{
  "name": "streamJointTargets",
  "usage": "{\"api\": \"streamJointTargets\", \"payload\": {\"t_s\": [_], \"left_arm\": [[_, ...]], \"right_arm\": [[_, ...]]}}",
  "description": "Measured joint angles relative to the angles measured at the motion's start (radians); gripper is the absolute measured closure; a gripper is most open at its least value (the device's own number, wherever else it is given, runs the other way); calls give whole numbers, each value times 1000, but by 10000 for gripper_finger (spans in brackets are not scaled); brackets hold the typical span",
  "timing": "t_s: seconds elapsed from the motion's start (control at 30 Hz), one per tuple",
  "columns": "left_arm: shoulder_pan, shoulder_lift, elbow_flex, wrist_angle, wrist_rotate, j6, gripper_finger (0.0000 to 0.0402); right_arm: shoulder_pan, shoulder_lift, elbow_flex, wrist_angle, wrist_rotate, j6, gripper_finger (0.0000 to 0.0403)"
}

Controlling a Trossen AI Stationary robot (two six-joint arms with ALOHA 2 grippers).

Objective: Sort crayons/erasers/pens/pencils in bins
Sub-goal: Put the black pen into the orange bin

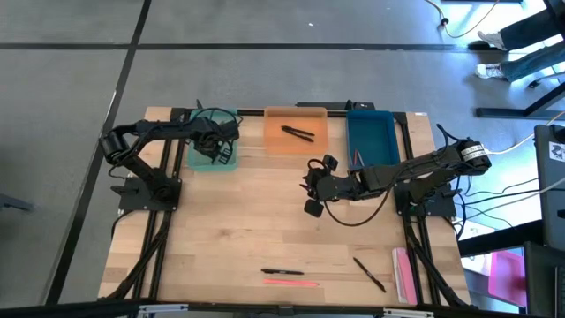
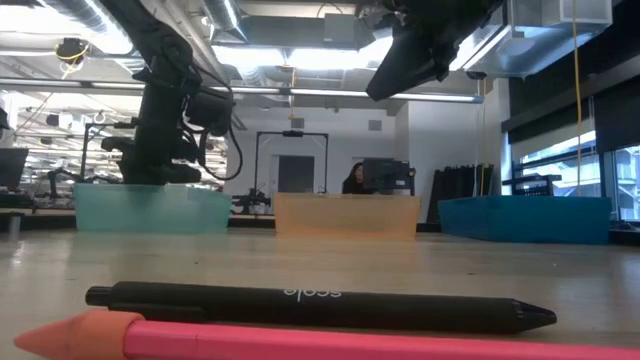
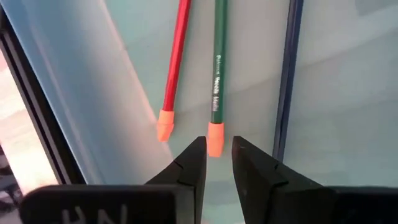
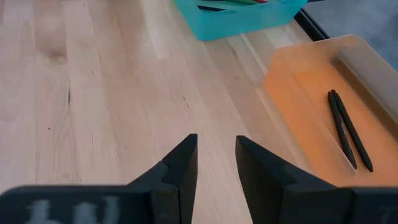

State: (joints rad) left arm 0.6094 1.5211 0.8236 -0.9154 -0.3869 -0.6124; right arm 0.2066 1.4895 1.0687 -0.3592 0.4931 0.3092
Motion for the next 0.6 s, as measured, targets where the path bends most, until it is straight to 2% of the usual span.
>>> {"api": "streamJointTargets", "payload": {"t_s": [0.2,0.4,0.6], "left_arm": [[-24,-11,7,-9,-116,56,336],[-93,-90,32,-11,-180,102,336],[-231,-234,36,-11,-231,140,336]], "right_arm": [[8,-10,0,-8,-6,0,289],[56,-87,0,-69,-27,36,289],[130,-161,1,-263,-48,215,289]]}}
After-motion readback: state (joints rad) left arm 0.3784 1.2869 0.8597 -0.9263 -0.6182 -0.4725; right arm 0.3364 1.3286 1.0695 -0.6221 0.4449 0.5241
